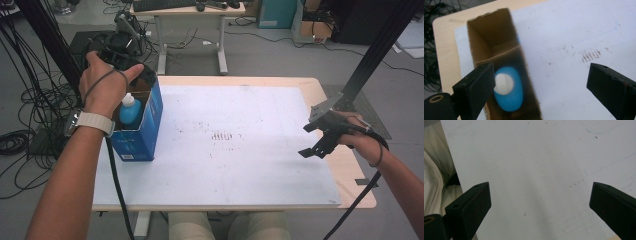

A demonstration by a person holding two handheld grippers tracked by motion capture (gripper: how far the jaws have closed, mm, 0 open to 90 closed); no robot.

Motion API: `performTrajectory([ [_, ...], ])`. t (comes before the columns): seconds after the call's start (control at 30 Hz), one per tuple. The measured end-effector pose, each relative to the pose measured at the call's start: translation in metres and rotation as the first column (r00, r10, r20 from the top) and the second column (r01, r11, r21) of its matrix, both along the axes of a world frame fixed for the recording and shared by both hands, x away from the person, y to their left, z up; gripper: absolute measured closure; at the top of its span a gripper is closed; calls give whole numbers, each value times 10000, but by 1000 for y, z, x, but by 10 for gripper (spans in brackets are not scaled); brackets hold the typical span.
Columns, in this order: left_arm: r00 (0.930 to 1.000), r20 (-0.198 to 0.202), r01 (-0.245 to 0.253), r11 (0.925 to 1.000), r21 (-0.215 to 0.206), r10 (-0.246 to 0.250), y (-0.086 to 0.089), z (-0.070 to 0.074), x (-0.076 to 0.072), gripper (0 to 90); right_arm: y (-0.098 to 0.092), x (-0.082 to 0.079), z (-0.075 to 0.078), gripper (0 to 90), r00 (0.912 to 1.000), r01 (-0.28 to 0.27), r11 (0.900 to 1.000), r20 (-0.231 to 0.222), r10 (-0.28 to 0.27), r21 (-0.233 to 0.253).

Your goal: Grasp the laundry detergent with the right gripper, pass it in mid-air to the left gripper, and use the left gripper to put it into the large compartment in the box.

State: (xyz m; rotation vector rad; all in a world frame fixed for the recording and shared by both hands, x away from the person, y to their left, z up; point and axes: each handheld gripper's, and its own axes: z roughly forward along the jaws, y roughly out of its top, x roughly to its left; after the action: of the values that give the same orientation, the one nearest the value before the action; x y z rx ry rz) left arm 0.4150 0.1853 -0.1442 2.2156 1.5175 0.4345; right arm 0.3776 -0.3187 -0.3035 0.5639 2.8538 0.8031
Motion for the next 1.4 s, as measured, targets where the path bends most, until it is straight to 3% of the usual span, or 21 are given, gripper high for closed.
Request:
performTrajectory([
  [0.17,9967,134,805,9967,86,-806,-17,8,-3,86,-1,0,4,38,10000,-17,10000,10,17,16],
  [0.33,9825,234,1846,9827,140,-1848,-35,14,-9,86,-3,-1,5,37,10000,-58,10000,-15,58,38],
  [0.5,9612,233,2743,9613,272,-2749,-50,17,-15,86,-2,-2,6,38,10000,-37,10000,-28,37,60],
  [0.57,9477,150,3184,9477,229,-3188,-57,16,-17,86,-2,-2,7,38,10000,-98,9999,17,98,53],
  [0.6,9455,143,3250,9456,155,-3252,-59,16,-17,86,-1,-3,8,38,10000,-27,10000,-10,27,73],
  [0.93,8943,-80,4474,8935,386,-4474,-86,4,-26,88,-3,-3,13,38,10000,-73,10000,46,73,35],
  [1.03,8614,-312,5079,8604,421,-5070,-94,-4,-26,87,-3,-3,13,38,10000,11,10000,12,-11,74],
  [1.1,8482,-488,5295,8467,518,-5275,-98,-10,-26,87,-3,-3,13,38,10000,-80,10000,29,80,39],
  [1.13,8373,-563,5465,8357,543,-5438,-101,-14,-26,87,-3,-4,14,38,10000,1,10000,-57,-1,-14],
  [1.2,8258,-587,5635,8245,506,-5608,-104,-18,-27,87,-3,-3,14,38,10000,-47,10000,-14,48,28],
  [1.27,8075,-760,5891,8062,547,-5849,-108,-24,-28,87,-3,-3,14,38,10000,-14,10000,-53,14,18],
  [1.3,7841,-1026,6202,7793,895,-6122,-110,-25,-27,88,-3,-3,14,38,10000,-19,10000,-51,19,20],
  [1.37,7616,-1248,6475,7548,1055,-6359,-115,-30,-27,88,-2,-3,15,38,10000,16,10000,-55,-15,39],
  [1.4,7554,-1266,6548,7480,1083,-6429,-117,-31,-28,87,-2,-5,16,38,9990,307,9995,-312,-309,-49],
])
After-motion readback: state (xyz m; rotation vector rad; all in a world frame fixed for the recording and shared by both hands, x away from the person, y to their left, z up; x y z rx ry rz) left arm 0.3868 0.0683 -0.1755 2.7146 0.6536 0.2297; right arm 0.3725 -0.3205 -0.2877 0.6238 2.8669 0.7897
